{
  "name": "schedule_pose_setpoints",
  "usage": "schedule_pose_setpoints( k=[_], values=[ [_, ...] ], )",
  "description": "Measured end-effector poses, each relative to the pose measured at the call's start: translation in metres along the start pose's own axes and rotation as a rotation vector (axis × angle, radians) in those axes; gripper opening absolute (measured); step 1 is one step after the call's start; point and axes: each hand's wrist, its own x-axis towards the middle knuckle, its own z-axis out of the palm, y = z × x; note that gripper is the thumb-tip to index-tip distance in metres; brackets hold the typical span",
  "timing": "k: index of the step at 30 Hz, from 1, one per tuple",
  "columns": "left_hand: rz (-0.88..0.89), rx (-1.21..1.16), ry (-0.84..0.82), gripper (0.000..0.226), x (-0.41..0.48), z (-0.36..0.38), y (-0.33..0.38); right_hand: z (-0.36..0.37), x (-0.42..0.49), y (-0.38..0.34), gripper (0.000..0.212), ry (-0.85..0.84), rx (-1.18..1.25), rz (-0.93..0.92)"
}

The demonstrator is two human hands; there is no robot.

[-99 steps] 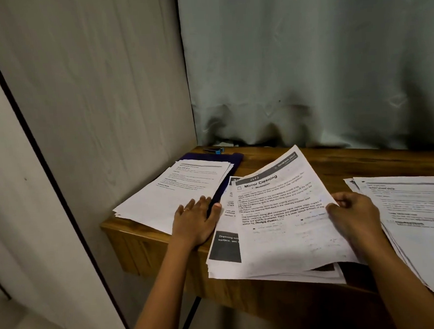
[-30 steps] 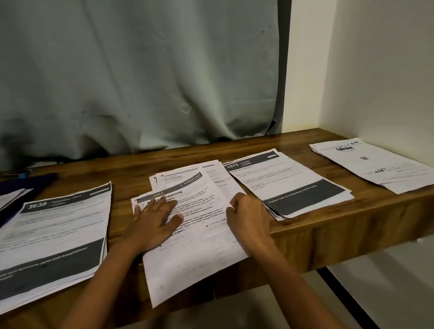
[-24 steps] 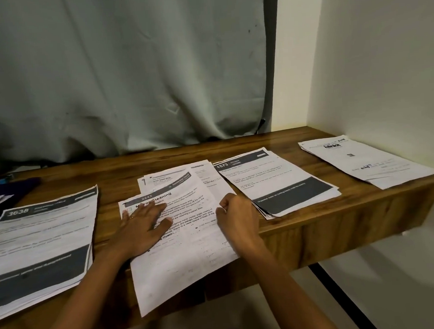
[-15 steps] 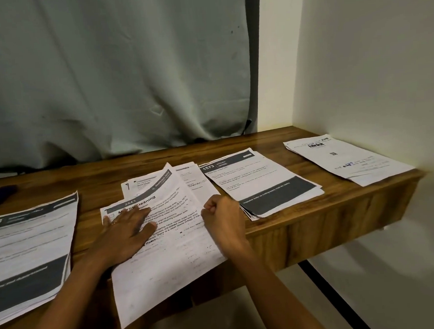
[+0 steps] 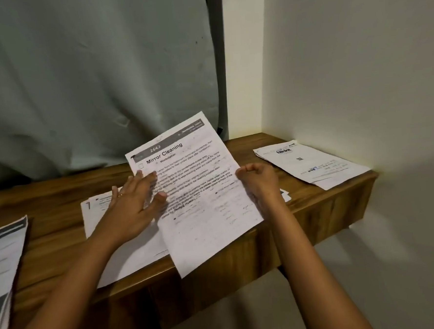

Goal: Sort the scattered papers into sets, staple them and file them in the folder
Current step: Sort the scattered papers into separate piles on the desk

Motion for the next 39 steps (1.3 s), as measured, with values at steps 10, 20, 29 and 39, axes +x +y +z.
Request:
schedule_pose_setpoints(
  k=[10,20,29,39],
  values=[
    [0.114,-0.014,-0.273,0.086,0.052,0.081,0.092,-0.076,0.086,0.025,0.018,0.288,-0.041,-0.008],
    [0.197,0.048,-0.352,0.065,0.083,0.135,0.145,-0.144,0.155,0.021,0.013,0.432,-0.301,-0.079],
    [0.134,0.082,-0.426,0.077,0.08,0.157,0.144,-0.197,0.208,0.027,0.022,0.475,-0.894,0.054],
    [0.104,0.079,-0.41,0.085,0.079,0.159,0.143,-0.133,0.17,0.033,0.072,-0.364,-1.082,-0.37]
  ],
)
